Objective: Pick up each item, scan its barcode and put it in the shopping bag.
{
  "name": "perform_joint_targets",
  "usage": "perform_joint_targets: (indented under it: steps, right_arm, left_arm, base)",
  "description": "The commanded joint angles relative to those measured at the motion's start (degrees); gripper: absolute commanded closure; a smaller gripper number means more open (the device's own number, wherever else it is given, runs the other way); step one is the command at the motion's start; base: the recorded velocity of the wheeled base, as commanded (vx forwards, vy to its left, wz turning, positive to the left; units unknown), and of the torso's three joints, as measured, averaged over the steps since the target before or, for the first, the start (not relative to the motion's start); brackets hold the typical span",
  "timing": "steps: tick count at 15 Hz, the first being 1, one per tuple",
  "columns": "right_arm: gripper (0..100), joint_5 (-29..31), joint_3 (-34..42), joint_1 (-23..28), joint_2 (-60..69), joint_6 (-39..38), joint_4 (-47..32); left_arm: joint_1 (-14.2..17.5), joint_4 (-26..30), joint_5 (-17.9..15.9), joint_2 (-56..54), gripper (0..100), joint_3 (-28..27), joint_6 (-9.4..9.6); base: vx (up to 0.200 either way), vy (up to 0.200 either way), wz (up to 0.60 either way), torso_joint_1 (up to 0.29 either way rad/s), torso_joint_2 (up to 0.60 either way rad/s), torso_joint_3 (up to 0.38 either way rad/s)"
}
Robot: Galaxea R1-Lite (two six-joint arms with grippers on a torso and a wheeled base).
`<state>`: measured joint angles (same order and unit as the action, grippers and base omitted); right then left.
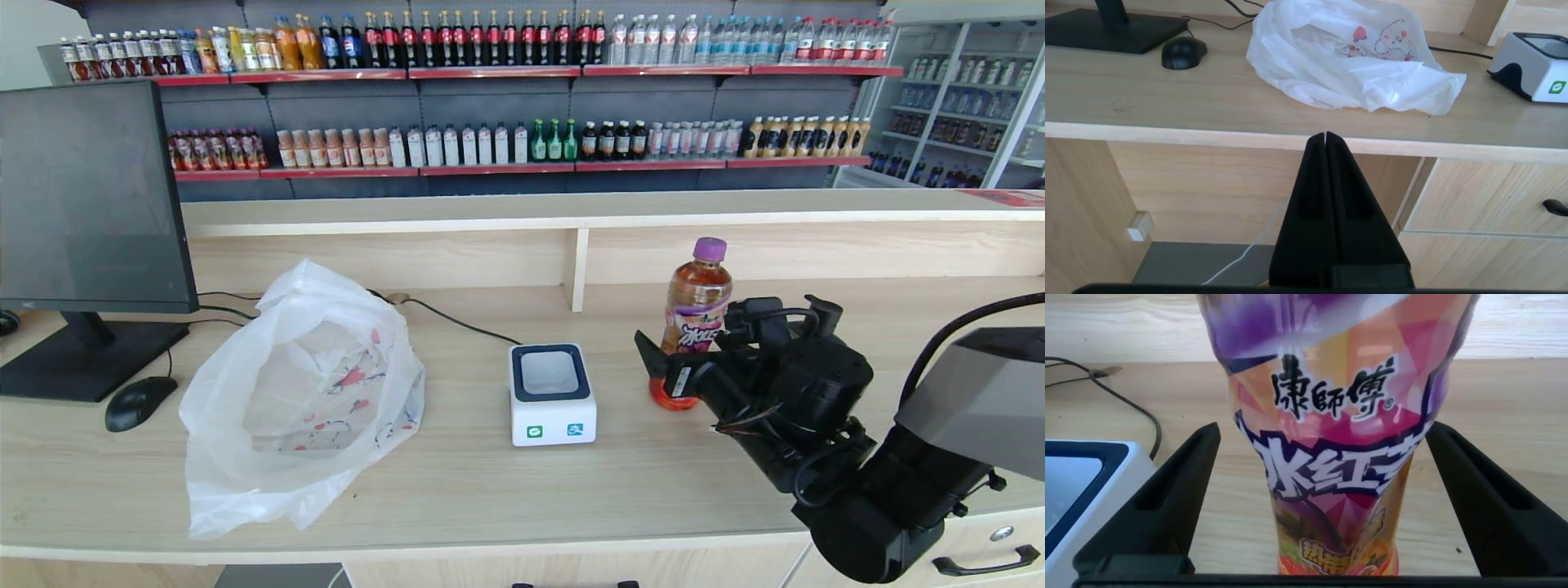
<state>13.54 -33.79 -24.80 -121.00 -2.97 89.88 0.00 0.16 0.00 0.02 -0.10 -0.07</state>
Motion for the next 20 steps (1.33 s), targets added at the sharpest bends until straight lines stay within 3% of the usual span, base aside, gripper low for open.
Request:
perform_joint_targets:
  steps: [1, 14, 20]
  right_arm:
    - [0, -0.01, -1.01, 0.01, -1.08, 0.07, -0.06]
    - [0, -0.27, -3.39, 3.61, -1.08, 0.16, -0.23]
    - [0, -0.36, -3.56, 2.82, -1.16, 0.25, -0.23]
  left_arm:
    - [0.00, 0.02, 0.00, -0.02, 100, 0.01, -0.01]
    - [0.00, 0.02, 0.00, -0.02, 100, 0.01, -0.01]
    - [0.00, 0.02, 0.00, -0.02, 100, 0.01, -0.01]
  base:
    - [0.000, 0.000, 0.00, 0.000, 0.00, 0.000]
    - [0.000, 0.000, 0.00, 0.000, 0.00, 0.000]
    - [0.000, 0.000, 0.00, 0.000, 0.00, 0.000]
